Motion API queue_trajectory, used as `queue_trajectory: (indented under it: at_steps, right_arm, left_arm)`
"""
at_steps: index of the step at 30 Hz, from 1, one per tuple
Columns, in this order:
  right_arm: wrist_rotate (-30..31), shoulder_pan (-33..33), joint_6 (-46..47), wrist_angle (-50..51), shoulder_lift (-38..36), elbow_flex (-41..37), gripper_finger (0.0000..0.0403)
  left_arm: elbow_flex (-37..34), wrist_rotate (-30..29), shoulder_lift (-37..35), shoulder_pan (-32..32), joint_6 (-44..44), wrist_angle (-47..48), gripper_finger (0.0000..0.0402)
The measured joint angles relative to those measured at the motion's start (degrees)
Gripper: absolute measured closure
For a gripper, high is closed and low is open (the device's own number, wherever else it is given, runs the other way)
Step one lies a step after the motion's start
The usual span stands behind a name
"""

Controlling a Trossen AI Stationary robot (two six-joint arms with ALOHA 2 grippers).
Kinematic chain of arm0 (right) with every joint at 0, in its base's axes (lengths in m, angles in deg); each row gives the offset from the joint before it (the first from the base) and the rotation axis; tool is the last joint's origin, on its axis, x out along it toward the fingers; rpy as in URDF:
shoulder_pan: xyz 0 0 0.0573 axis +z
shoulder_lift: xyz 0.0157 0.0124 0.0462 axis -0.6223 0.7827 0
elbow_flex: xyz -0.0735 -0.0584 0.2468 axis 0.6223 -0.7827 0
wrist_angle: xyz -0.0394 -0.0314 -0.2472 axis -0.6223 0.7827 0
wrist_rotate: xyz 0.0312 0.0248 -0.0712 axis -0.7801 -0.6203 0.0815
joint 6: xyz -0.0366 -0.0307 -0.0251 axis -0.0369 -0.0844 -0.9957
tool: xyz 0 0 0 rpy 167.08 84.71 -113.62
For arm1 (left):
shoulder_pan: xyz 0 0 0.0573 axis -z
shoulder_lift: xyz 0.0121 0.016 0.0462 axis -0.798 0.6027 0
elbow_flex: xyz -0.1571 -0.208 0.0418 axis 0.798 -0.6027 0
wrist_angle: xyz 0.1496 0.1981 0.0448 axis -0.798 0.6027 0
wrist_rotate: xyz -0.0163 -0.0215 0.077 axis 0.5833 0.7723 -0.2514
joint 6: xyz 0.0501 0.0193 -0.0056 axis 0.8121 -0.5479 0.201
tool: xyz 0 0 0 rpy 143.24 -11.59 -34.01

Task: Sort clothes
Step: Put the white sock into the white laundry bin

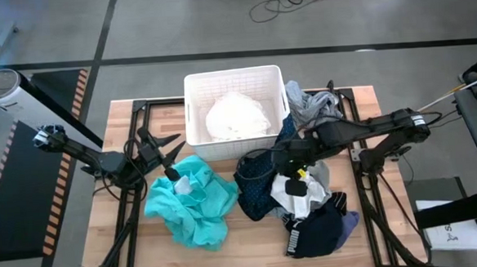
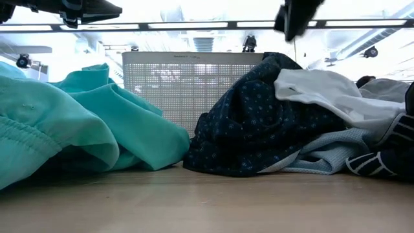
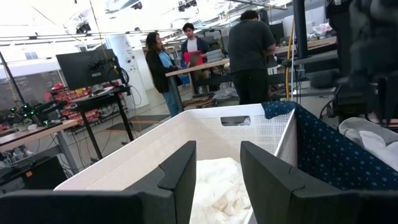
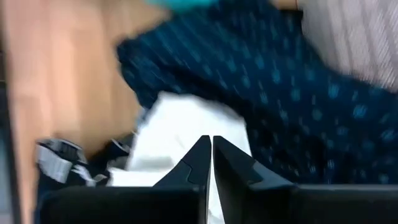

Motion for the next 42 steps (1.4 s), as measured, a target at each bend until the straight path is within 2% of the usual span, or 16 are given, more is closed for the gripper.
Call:
queue_trajectory:
  at_steps: [5,10,16,22,28,33,38,42]
  right_arm:
    - [0.5,1.4,0.3,0.1,-0.1,5.9,0.0402]
    - [0.6,1.4,3.5,2.3,0.0,6.1,0.0386]
    - [0.6,1.4,4.5,5.2,3.9,4.0,0.0309]
    - [0.7,1.1,1.1,8.1,10.0,3.9,0.0224]
    - [1.1,0.5,-0.8,11.2,15.0,3.9,0.0170]
    - [1.2,0.5,-0.9,11.3,14.3,3.9,0.0151]
    - [6.2,0.5,1.2,11.9,11.4,4.9,0.0147]
    - [7.3,0.5,2.0,12.0,10.0,5.0,0.0148]
  left_arm:
    - [0.0,0.0,0.0,0.0,0.0,0.0,0.0287]
    - [0.0,0.0,0.0,0.0,0.0,0.0,0.0287]
    - [0.0,0.0,0.0,0.0,0.0,0.0,0.0287]
    - [0.0,0.0,0.0,0.0,0.0,0.0,0.0287]
    - [0.0,0.0,0.0,0.0,0.0,0.0,0.0287]
    - [0.0,0.0,0.0,0.0,0.0,0.0,0.0287]
    - [0.0,0.0,0.0,0.0,0.0,0.1,0.0287]
    - [0.0,0.0,0.0,0.0,0.0,0.1,0.0287]
